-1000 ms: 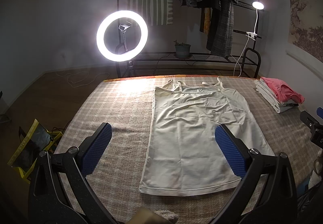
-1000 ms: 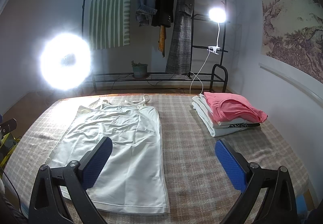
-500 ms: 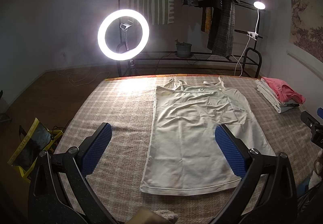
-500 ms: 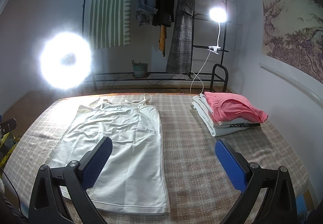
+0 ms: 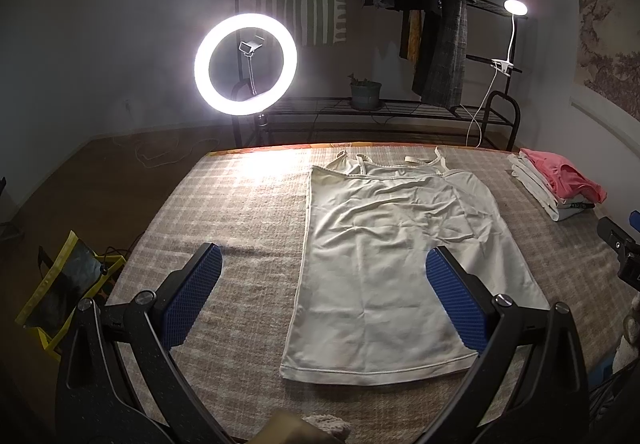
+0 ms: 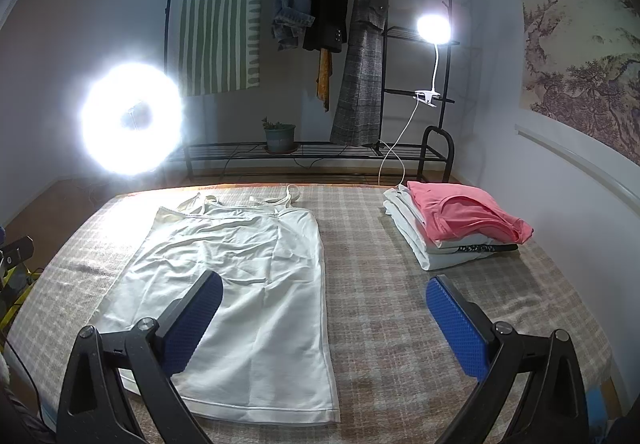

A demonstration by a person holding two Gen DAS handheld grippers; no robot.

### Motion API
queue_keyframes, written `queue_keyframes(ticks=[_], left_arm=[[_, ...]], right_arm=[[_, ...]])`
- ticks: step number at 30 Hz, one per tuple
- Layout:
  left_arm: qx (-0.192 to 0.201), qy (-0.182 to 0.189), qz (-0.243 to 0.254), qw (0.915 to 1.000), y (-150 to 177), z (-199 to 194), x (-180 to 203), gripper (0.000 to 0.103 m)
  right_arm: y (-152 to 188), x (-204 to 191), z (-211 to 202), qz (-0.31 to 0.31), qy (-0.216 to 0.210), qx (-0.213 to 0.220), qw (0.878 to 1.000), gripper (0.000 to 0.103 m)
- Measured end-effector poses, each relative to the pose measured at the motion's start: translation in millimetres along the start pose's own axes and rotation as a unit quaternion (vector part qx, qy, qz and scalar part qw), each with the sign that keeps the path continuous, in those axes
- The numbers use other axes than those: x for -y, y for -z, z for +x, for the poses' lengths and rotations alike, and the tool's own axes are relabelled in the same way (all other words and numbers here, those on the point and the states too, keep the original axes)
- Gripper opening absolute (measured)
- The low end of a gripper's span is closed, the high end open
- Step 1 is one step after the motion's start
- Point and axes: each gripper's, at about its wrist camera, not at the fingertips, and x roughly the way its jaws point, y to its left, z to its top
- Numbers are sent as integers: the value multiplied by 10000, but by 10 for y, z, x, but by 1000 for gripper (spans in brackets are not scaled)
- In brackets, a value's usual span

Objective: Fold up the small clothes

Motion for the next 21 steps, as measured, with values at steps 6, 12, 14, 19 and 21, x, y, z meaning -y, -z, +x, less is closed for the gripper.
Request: queue_keyframes(ticks=[6, 12, 14, 19, 21], left_arm=[[-146, -22, -88, 9999, -1, 61, -63, 103], [-367, 270, -338, 9984, 108, 154, -286, 103], [-391, 537, -561, 9962, 156, 173, -405, 103], [-550, 684, -865, 9924, 230, 221, -607, 93], [-664, 700, -898, 9913, 268, 250, -655, 88]], right_arm=[[42, -91, 28, -38, -45, -22, 10000, 103], [-31, -249, 146, -142, -360, -193, 9991, 103], [-55, -331, 186, -282, -438, -198, 9984, 103], [-195, -594, 380, -597, -964, -372, 9929, 101], [-284, -689, 483, -578, -1153, -425, 9907, 99]])
